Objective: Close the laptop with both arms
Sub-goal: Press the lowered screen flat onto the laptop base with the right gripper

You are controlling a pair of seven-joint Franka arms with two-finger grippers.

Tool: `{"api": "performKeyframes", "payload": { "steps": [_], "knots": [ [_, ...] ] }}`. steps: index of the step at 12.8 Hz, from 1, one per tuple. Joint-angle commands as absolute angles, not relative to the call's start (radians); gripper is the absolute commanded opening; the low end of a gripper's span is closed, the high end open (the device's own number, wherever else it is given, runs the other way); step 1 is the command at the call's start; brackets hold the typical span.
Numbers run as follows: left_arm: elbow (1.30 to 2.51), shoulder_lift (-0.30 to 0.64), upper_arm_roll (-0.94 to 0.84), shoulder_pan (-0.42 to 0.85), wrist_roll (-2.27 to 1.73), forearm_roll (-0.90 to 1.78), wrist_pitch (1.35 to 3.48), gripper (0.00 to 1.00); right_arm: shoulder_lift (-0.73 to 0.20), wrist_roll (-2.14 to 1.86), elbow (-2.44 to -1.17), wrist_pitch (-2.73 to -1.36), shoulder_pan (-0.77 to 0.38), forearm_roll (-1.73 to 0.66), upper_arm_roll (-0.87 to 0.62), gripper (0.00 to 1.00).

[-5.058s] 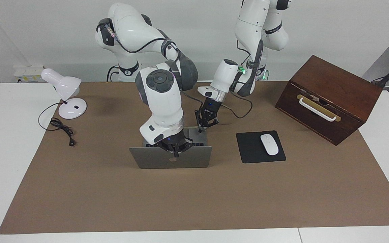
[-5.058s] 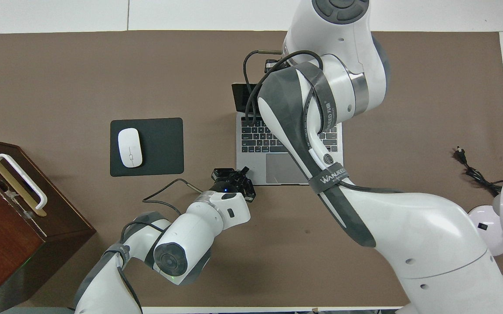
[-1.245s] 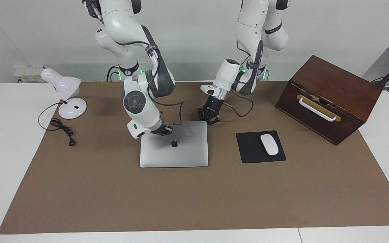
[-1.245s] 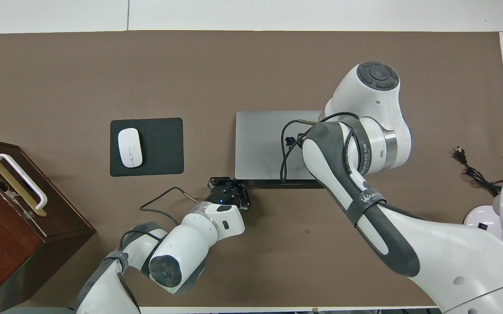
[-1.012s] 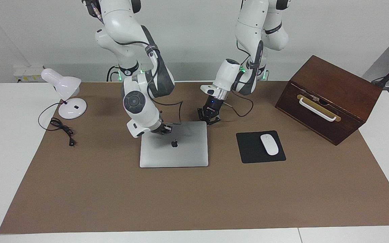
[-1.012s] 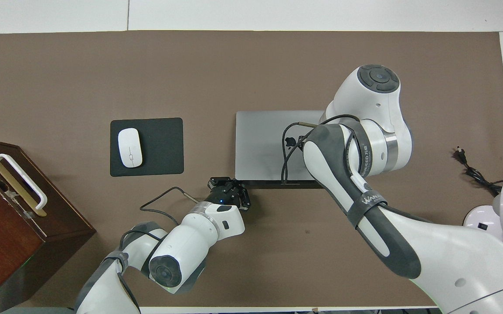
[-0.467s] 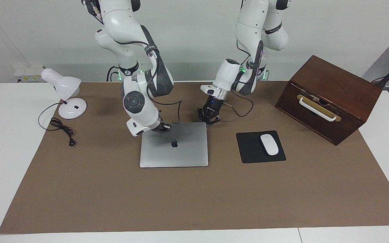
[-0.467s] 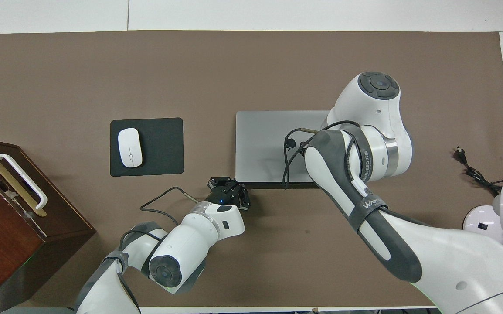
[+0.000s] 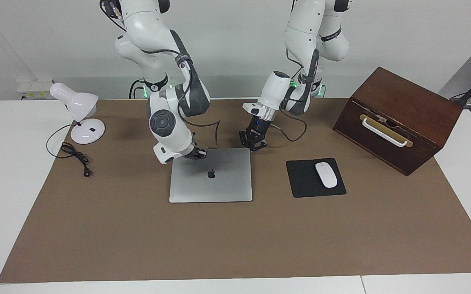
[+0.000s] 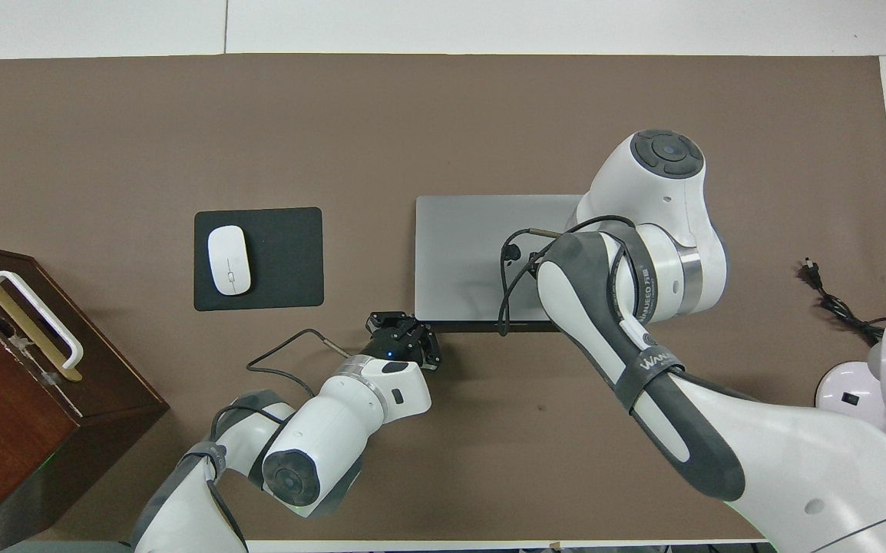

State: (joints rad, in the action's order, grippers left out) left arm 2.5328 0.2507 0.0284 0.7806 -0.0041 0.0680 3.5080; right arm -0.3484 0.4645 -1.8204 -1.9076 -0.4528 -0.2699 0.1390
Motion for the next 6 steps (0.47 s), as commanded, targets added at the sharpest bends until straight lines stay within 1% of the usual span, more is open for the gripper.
{"api": "performKeyframes", "payload": {
  "steps": [1,6],
  "knots": [
    [2.556,0.299,0.052,0.799,0.011,0.072,3.499,0.00,-0.321,0.459,-1.859,-1.933,-0.449,-0.299,0.132,0.00],
    [2.556,0.299,0.052,0.799,0.011,0.072,3.499,0.00,-0.322,0.483,-1.836,-1.943,-0.437,-0.304,0.133,0.00]
  ]
}}
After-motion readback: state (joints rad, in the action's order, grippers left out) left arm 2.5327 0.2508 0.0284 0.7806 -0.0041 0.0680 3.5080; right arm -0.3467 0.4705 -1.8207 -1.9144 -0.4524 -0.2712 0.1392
